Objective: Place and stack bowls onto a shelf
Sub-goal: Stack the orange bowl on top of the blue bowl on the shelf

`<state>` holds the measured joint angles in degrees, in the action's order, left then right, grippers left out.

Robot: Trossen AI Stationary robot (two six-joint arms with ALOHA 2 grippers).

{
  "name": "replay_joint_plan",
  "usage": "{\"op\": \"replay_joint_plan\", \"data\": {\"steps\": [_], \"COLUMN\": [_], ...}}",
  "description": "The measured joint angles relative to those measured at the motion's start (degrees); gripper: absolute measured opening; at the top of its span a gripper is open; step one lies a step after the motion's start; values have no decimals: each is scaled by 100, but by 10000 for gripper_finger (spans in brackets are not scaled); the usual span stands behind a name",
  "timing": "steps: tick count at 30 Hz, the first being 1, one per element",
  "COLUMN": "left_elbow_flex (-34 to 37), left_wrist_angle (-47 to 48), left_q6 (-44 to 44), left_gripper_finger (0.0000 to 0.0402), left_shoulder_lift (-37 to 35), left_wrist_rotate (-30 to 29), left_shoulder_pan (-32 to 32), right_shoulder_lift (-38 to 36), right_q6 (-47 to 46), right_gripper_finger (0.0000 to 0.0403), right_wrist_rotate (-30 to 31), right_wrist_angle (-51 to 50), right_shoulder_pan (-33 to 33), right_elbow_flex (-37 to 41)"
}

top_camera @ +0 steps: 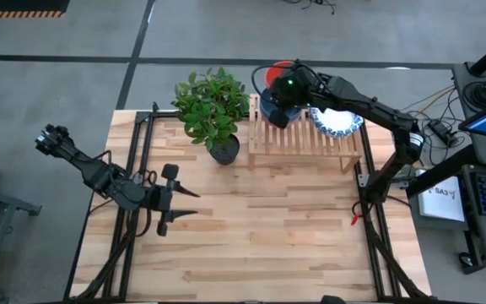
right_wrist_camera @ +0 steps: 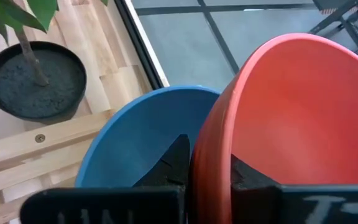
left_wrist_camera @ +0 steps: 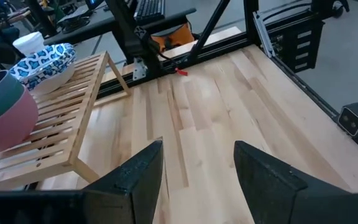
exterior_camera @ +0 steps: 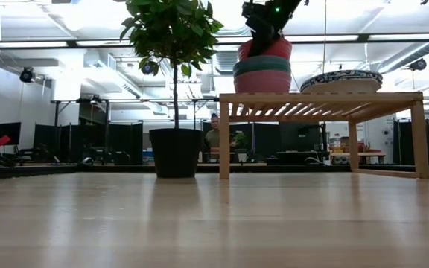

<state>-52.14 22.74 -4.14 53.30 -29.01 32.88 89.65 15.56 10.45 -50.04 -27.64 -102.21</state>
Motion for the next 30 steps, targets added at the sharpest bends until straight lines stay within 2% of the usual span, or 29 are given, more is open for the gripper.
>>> {"op": "replay_joint_plan", "data": {"steps": [9,18,30], "left_elbow_flex": [2,2,2], "left_wrist_angle": [2,-33,-115], "left_q6": [13,17,114], "left_gripper_finger": [181,181,181], "left_shoulder_lift": [30,73,212], "left_wrist_rotate": [-51,-55,-59], "left_shoulder_pan": [0,0,0], "right_shoulder_lift": [0,-2,-286], "right_q6": [-209,-239,-574], "right_gripper_finger": [63,92,100], "right_wrist_rotate": [-59,-36,3], "right_wrist_angle": [-68,-73,-133], "right_shoulder_pan": [248,607,921], "right_elbow_flex": [4,4,4]}}
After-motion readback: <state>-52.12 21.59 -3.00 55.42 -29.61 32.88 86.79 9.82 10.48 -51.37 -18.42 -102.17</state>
